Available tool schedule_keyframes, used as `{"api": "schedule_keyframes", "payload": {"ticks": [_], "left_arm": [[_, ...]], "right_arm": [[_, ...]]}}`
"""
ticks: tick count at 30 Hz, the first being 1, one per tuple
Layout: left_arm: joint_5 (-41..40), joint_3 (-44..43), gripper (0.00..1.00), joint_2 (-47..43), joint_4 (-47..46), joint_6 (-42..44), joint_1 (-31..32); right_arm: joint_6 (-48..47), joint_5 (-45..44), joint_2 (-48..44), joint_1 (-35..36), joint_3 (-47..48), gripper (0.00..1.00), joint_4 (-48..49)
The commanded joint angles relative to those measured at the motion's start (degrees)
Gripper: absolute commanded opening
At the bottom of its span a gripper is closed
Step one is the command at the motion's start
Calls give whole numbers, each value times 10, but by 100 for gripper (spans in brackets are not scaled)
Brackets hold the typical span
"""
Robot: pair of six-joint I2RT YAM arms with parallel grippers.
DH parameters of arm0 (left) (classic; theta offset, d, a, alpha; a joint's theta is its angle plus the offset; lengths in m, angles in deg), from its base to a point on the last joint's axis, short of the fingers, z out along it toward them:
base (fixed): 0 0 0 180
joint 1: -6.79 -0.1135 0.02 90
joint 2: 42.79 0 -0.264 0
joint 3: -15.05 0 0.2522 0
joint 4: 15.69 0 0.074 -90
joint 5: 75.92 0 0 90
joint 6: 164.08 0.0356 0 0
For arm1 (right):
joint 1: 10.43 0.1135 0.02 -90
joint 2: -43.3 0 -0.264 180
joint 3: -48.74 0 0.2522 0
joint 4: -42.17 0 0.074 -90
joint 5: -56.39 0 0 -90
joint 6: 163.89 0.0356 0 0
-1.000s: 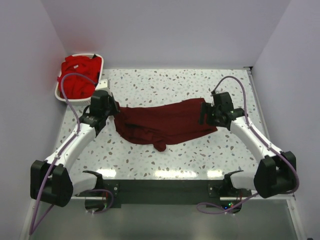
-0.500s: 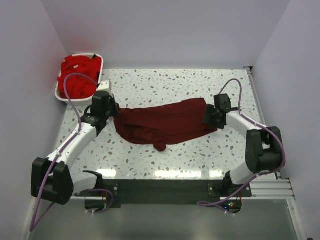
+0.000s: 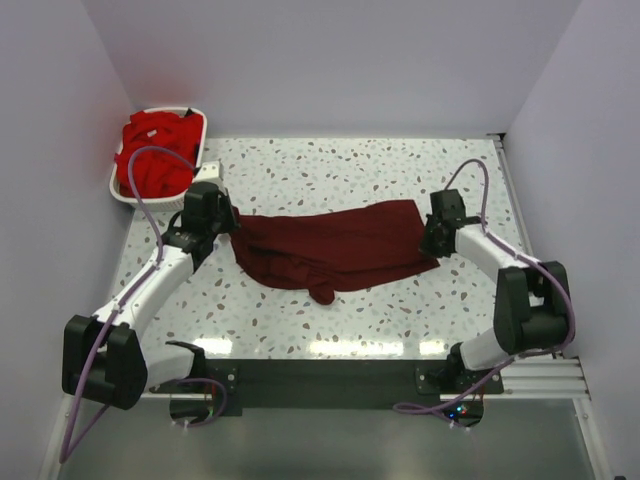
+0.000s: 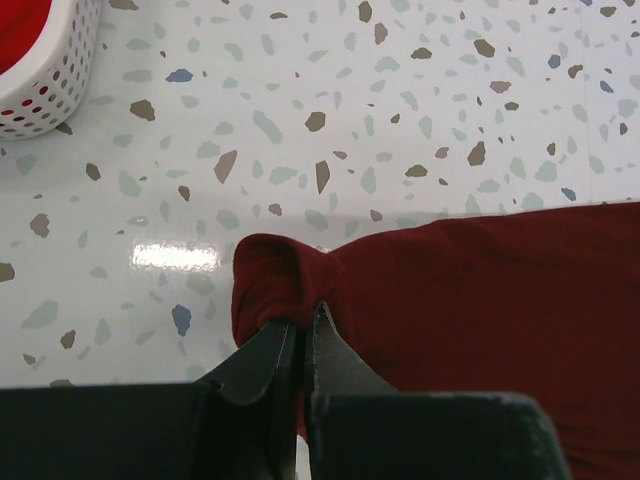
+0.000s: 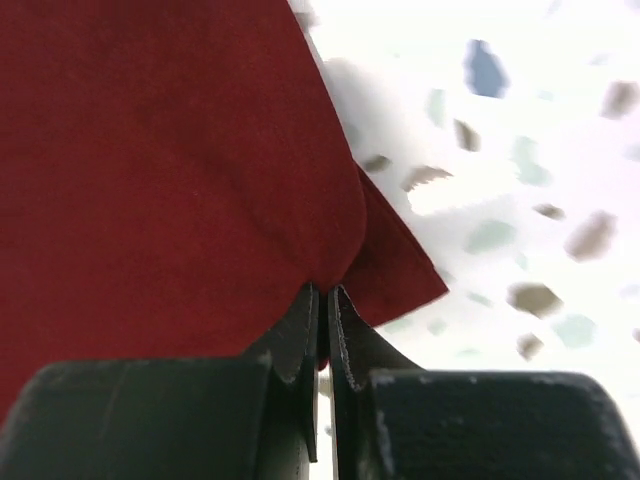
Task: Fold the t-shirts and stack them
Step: Flatten the tshirt out
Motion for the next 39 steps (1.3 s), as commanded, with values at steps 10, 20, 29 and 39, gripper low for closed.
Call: {"api": "schedule_keyframes", "payload": {"ticks": [10,20,29,39], "left_arm": [[42,-34,0,-44,70,-16,1],[63,-151,0,42,67,-11,-1],[91,-481,23,343,107,8,-22],[133,-373,80,274,54,-20,-17]], "right_arm": [[-8,-169,-219,-2,150,0,-215],[-61,-161,-121,-2,306,0,-156],[-83,-163,163,-29,610,2,-164],[-59,-38,133,-30,492,72,-148]]}}
